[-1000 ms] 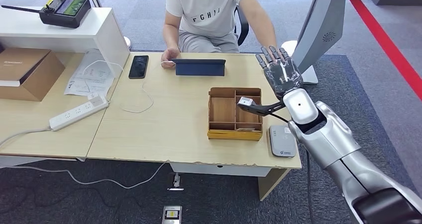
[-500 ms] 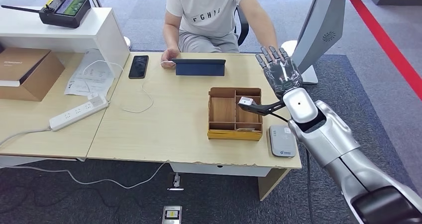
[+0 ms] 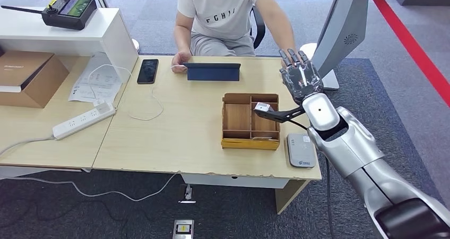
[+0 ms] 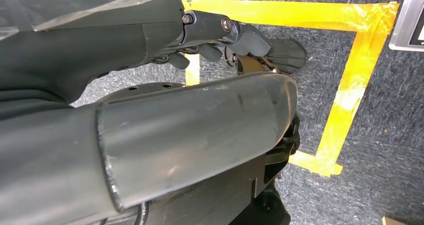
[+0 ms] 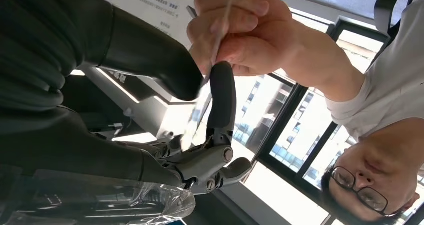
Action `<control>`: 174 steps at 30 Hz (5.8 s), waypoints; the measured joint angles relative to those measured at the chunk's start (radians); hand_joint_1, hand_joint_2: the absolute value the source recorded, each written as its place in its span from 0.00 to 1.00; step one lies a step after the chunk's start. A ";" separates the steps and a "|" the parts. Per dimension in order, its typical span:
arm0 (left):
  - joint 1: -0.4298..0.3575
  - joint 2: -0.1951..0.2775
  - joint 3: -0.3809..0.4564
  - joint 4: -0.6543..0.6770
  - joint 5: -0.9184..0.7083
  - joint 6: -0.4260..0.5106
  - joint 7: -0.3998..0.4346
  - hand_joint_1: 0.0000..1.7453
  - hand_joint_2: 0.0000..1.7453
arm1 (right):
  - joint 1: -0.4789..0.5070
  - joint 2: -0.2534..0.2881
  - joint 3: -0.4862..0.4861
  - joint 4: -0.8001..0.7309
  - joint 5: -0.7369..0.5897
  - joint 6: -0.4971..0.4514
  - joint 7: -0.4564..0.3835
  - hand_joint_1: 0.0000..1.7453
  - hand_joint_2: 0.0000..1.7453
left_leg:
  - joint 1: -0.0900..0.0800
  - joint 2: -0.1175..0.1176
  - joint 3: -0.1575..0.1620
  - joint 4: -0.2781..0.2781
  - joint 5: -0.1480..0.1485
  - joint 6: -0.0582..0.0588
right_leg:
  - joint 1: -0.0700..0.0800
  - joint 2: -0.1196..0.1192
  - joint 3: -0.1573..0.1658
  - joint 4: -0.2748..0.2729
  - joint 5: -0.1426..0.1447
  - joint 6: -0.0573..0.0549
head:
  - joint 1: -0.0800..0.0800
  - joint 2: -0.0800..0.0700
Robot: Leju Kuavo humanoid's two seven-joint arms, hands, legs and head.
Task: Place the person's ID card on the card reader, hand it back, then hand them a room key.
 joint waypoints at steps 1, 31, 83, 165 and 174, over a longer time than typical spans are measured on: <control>0.000 0.000 0.000 0.000 0.000 0.000 -0.001 0.00 0.00 | 0.000 0.000 0.000 -0.001 0.000 0.002 0.000 1.00 1.00 | 0.000 0.000 0.000 0.000 0.000 0.000 | 0.000 0.000 0.000 0.000 0.000 0.000 | 0.000 0.000; 0.000 -0.005 -0.002 0.000 0.012 0.012 -0.005 0.00 0.00 | 0.199 -0.039 -0.034 -0.061 -0.100 0.025 0.033 1.00 1.00 | 0.000 0.000 0.000 0.000 -0.001 0.001 | 0.000 0.000 0.000 0.000 0.000 0.000 | 0.000 0.000; -0.002 -0.006 -0.021 0.000 0.013 0.032 -0.003 0.00 0.00 | 0.271 -0.023 -0.092 0.212 -0.135 -0.003 -0.018 1.00 1.00 | 0.000 0.001 0.002 0.000 -0.001 0.000 | 0.000 0.001 0.001 0.000 0.000 0.000 | 0.000 0.000; -0.004 -0.005 -0.052 0.000 -0.002 0.007 0.000 0.00 0.00 | -0.002 0.031 -0.104 0.032 -0.546 0.006 -0.090 0.00 0.00 | 0.000 0.001 0.000 0.000 -0.001 0.001 | 0.000 0.001 0.000 0.000 0.001 0.000 | 0.000 0.000; -0.003 -0.005 -0.052 0.000 0.000 0.009 0.000 0.00 0.00 | 0.036 0.020 -0.134 0.029 -0.645 -0.025 -0.105 0.00 0.00 | 0.000 0.001 0.001 0.000 -0.001 0.001 | 0.000 0.001 0.000 0.000 0.001 0.000 | 0.000 0.000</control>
